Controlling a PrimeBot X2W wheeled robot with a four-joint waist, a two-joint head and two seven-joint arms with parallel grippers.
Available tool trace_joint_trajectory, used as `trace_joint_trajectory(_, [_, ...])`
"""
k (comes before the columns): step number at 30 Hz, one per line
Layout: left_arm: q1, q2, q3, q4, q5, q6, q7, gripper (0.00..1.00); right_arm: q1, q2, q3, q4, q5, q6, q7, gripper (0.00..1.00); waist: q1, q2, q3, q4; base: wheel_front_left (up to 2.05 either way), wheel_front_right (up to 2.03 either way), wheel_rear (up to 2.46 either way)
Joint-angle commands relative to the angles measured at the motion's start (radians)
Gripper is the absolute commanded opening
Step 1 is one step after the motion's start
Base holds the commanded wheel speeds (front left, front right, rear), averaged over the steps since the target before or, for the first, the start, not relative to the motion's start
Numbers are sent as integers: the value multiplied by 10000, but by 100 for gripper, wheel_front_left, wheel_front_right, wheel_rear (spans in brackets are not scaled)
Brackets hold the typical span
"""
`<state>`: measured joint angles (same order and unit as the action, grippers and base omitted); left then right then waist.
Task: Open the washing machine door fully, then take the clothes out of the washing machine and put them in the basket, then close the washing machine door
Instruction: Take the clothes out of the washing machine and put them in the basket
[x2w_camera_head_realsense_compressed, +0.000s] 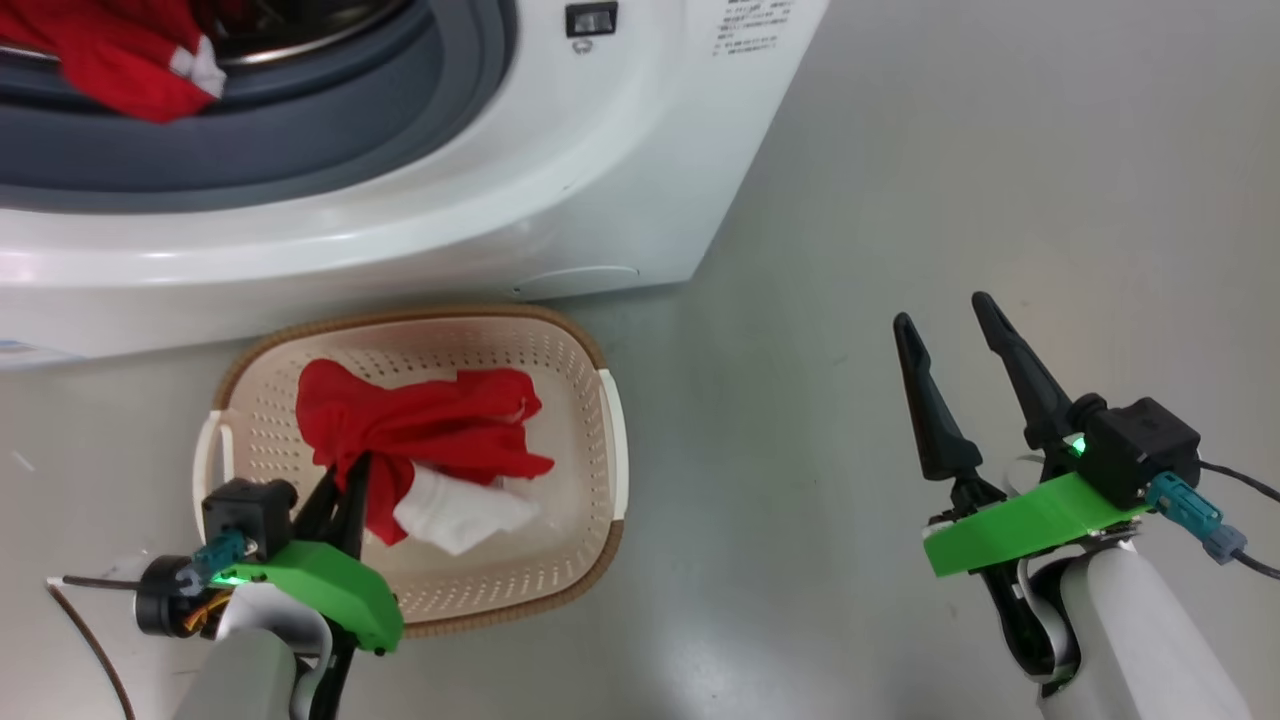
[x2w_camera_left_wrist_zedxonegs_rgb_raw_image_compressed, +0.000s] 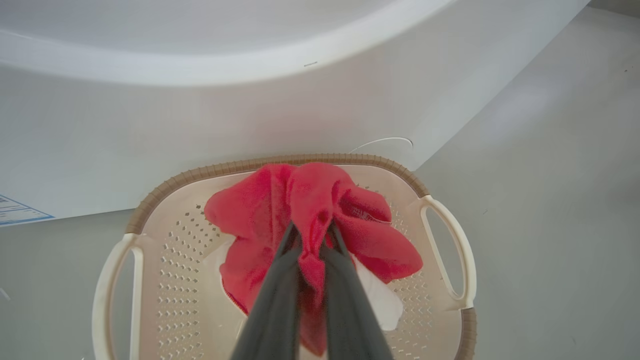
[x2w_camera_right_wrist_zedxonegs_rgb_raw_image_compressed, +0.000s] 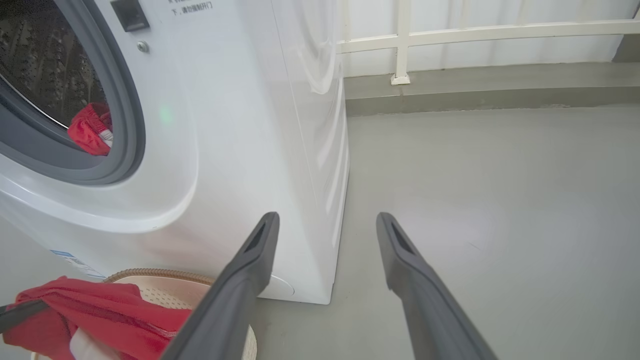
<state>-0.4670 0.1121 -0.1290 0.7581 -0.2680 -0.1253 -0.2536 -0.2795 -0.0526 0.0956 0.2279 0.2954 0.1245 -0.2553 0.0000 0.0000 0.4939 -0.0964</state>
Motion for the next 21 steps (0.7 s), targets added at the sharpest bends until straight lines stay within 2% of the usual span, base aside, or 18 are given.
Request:
trace_joint_trajectory(1, [-200,293,213,217,-3,-53,-82,0,-193,24,295,-274,124,62,-65,100,0,0,431,-233,0,0,0])
trace_joint_trajectory(11, [-1204,486,-168,2088,-30,-53,-82,0,-428,24,463,-373,280,62,-65,100,0,0,1223,-400,0,0,0])
trace_joint_trajectory(18, [-1792,561,-679,2821,-246,-53,-82,1,-574,24,585,-424,255,62,-65,100,0,0,1651,-494,0,0,0])
trace_joint_trajectory(20, [-1951,571,-812,3053,-356,-53,-82,23,-594,24,586,-440,229,62,-65,100,0,0,1733,-481,0,0,0])
trace_joint_trajectory(21, [-2029,573,-859,3162,-425,-53,-82,44,-602,24,584,-441,217,62,-65,100,0,0,1759,-469,0,0,0])
